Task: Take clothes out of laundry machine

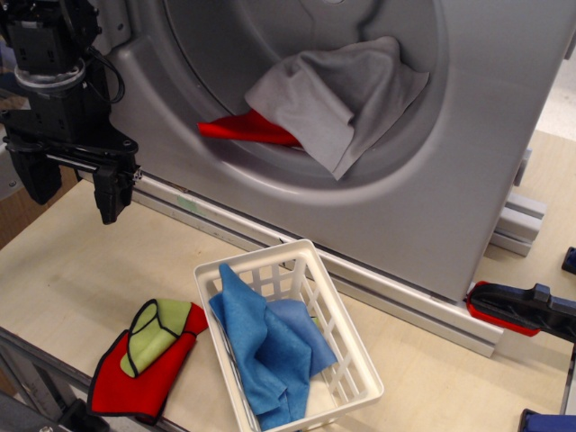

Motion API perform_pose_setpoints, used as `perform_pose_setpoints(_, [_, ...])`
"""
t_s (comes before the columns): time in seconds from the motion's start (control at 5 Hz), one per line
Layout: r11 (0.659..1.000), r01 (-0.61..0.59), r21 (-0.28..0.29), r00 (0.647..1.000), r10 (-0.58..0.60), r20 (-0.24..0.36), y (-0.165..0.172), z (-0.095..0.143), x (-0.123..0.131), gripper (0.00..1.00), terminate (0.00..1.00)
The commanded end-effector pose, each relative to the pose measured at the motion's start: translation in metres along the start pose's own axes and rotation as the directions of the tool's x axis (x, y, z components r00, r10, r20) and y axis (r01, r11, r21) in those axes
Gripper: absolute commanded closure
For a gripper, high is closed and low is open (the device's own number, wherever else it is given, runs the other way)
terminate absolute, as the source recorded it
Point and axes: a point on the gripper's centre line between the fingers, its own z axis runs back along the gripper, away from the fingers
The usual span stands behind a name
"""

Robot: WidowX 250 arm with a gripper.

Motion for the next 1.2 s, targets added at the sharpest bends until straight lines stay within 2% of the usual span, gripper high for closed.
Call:
perform_pose_setpoints(0.0, [1.000,0.000,0.000,1.000,0.000,0.000,0.000,0.000,0.000,0.00,0.00])
perform_pose_setpoints(0.2, [0.996,0.091,0.003,0.985,-0.090,0.149,-0.017,0.001,0.023,0.00,0.00])
perform_pose_setpoints(0.4, [0.980,0.181,0.081,0.937,-0.196,0.288,-0.046,0.016,0.042,0.00,0.00])
perform_pose_setpoints(0.6, [0.959,0.255,0.121,0.874,-0.282,0.395,-0.064,0.026,0.055,0.00,0.00])
perform_pose_setpoints(0.8, [0.943,0.312,0.117,0.787,-0.326,0.524,-0.076,0.044,0.073,0.00,0.00])
perform_pose_setpoints(1.0, [0.933,0.337,0.130,0.741,-0.348,0.574,-0.086,0.063,0.085,0.00,0.00])
